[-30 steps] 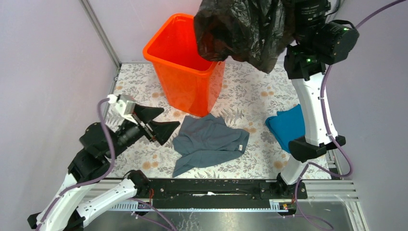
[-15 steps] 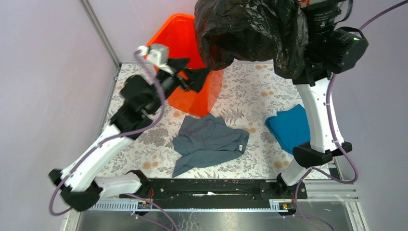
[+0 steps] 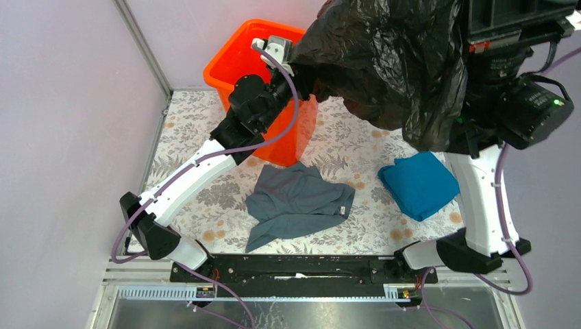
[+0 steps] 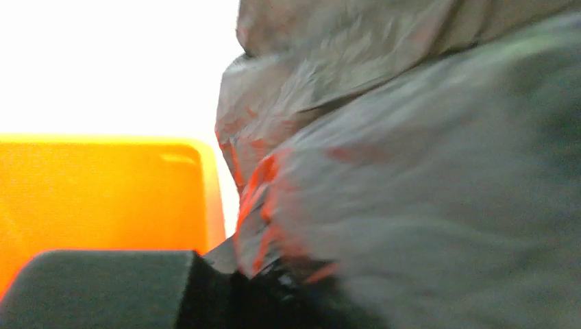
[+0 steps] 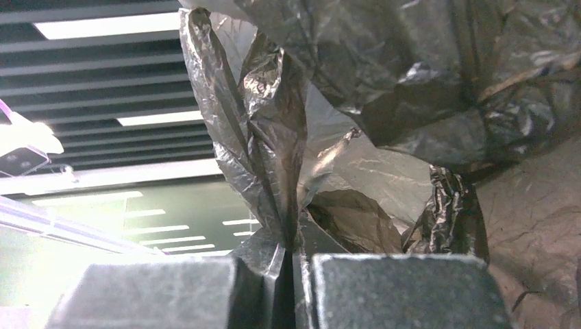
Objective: Put the trash bags into the trash bin
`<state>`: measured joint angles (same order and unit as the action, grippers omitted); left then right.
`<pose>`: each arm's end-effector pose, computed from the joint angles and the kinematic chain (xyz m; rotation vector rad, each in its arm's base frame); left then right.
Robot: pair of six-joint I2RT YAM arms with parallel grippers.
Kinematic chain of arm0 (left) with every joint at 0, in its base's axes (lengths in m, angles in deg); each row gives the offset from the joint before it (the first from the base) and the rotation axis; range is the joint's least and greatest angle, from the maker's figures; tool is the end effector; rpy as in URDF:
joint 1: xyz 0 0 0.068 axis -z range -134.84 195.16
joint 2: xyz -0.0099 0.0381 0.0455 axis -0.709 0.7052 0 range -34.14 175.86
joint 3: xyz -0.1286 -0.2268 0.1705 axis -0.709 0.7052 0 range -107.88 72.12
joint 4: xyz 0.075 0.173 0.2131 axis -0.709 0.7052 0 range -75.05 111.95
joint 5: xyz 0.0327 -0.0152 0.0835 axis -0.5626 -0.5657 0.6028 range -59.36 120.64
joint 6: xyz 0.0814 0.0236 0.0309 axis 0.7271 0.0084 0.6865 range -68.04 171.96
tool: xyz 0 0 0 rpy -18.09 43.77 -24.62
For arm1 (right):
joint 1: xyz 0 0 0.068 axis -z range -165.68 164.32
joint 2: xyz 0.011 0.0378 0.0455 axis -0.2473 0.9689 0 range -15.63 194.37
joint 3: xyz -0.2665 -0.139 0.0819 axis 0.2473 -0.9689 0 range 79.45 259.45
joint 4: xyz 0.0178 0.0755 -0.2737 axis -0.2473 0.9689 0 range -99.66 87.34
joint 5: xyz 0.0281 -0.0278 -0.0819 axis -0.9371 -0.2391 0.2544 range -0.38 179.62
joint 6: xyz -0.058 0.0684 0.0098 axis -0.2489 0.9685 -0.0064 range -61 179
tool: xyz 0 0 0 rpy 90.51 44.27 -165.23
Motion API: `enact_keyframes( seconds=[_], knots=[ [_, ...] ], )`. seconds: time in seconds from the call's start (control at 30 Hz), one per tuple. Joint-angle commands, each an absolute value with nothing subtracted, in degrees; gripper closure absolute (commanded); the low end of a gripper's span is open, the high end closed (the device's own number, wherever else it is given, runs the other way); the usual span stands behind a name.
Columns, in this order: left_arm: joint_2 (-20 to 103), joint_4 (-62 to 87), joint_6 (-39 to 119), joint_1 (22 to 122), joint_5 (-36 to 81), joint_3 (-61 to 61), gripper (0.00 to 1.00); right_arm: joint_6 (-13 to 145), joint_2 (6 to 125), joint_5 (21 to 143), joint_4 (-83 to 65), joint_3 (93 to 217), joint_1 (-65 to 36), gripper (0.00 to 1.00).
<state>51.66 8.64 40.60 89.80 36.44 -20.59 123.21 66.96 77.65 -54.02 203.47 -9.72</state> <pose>0.2962 -0.2810 0.5437 0.3104 1.3460 -0.7551 0.1342 0.0782 0.7906 -0.1893 0.1554 1.5410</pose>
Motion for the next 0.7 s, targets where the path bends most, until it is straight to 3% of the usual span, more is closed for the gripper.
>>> enact_keyframes(
  seconds=[0.0,0.17,0.4,0.67],
  knots=[
    [50.8,-5.9,51.0,89.5,48.6,-26.5,0.84,117.3,60.1,75.0,-54.6,195.5,-10.1,1.0],
    [52.1,-7.6,59.1,87.3,56.1,-32.1,0.93,110.7,56.9,75.6,-51.3,190.2,-10.1,1.0],
    [51.4,-4.4,58.9,79.5,58.5,-31.8,0.92,109.8,63.8,76.0,-47.5,193.3,-10.1,1.0],
    [60.9,10.7,54.8,72.8,57.4,-39.8,0.85,116.8,72.5,75.2,-42.8,195.9,-10.1,1.0]
  ],
)
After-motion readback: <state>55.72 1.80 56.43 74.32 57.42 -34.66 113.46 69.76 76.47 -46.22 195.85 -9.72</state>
